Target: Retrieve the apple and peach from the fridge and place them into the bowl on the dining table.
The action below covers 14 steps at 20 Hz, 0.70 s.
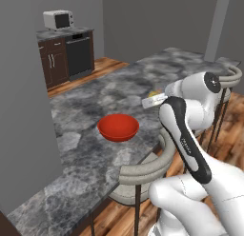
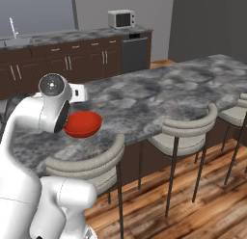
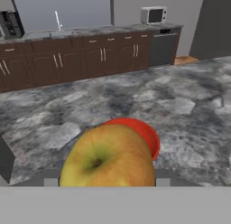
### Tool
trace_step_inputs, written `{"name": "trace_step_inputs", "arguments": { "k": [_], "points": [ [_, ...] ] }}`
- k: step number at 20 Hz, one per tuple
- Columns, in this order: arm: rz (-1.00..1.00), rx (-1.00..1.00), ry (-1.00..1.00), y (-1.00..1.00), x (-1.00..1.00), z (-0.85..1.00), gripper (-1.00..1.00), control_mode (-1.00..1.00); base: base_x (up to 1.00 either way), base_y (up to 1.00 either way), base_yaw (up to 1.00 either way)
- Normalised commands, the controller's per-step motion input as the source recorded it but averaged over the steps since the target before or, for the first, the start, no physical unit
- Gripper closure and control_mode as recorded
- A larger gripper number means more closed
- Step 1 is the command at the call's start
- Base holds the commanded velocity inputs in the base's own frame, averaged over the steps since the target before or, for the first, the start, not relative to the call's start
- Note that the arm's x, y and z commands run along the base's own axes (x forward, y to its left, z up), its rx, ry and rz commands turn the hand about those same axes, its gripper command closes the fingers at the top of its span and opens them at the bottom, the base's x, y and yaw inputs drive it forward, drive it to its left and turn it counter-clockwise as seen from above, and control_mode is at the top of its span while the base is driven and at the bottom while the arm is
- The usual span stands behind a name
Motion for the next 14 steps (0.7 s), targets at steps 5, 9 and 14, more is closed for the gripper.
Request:
{"name": "trace_step_inputs", "arguments": {
  "k": [5,9,14],
  "points": [
    [0.14,0.00,0.14,0.03,0.50,-0.52,1.00,-1.00,0.00,0.00,0.00],
    [0.07,-0.02,0.09,0.09,0.26,-0.51,1.00,-1.00,0.00,0.00,0.00],
    [0.01,-0.08,0.00,0.19,0.04,-0.30,1.00,-1.00,0.00,0.00,0.00]
  ]
}}
